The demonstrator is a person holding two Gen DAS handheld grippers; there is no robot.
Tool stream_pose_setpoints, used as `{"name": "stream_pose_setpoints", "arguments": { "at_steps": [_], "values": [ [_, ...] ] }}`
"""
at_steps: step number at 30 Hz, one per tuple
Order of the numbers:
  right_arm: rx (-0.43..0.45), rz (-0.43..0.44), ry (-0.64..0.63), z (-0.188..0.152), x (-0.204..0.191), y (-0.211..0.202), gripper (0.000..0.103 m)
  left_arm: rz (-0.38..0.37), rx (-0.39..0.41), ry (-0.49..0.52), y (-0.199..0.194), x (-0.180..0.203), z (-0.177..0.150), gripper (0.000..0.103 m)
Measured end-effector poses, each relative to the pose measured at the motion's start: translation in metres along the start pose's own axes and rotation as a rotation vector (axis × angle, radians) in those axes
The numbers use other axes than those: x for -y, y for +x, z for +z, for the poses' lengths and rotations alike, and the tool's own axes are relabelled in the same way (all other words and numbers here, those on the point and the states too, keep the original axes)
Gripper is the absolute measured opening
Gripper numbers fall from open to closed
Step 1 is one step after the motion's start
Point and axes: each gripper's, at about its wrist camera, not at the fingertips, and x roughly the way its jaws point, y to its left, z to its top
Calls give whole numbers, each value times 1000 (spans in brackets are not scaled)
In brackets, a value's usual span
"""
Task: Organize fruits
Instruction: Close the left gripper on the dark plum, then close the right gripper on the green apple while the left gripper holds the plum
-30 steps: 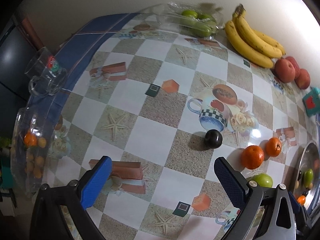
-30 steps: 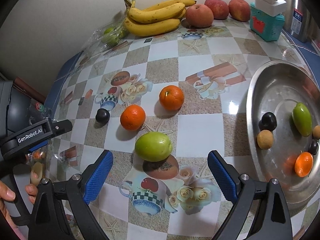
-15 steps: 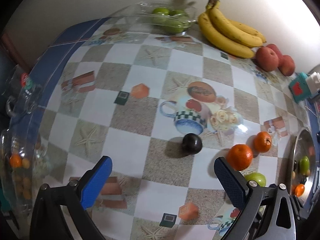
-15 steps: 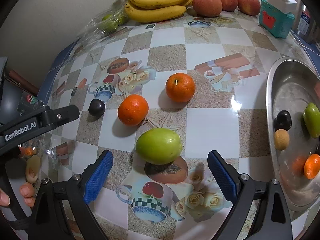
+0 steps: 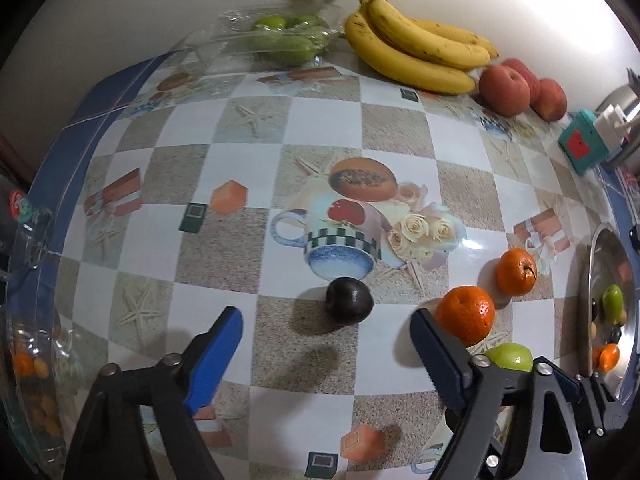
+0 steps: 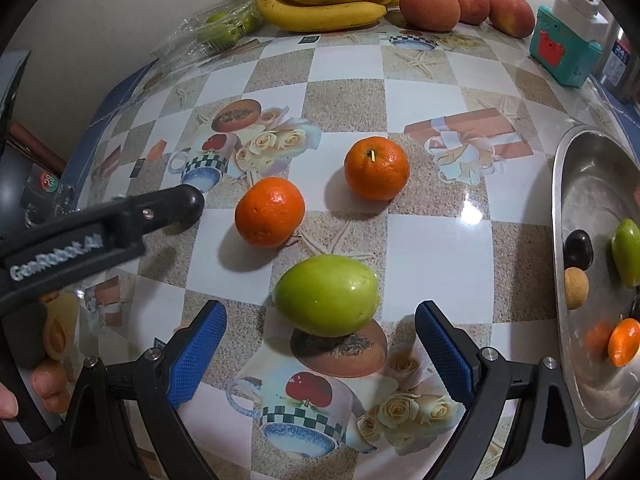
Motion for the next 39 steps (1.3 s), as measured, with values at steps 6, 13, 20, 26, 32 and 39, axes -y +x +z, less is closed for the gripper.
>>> {"name": "stream_pose_setpoints", "arguments": {
  "at_steps": [6, 13, 20, 26, 32, 39],
  "values": [
    [9, -36, -14, -1, -3, -1, 75, 5, 13, 26, 4, 6, 2, 64],
    [1, -39, -20, -3, -6, -1, 56, 12, 18, 61, 8, 13, 2, 46],
    [-4, -38, -19, -3, -5, -1, 55, 26, 24, 72, 9, 15, 2, 38],
    [-6, -38, -21, -4, -6, -1, 55, 26, 12, 73, 15, 17, 0, 32],
    [-6, -39, -21, -4, -6, -1, 55, 15, 24, 56, 13, 16, 1, 30],
    [-6, -40, -24, -4, -6, -1, 55, 3, 27, 55, 11, 15, 2, 30]
  ]
}}
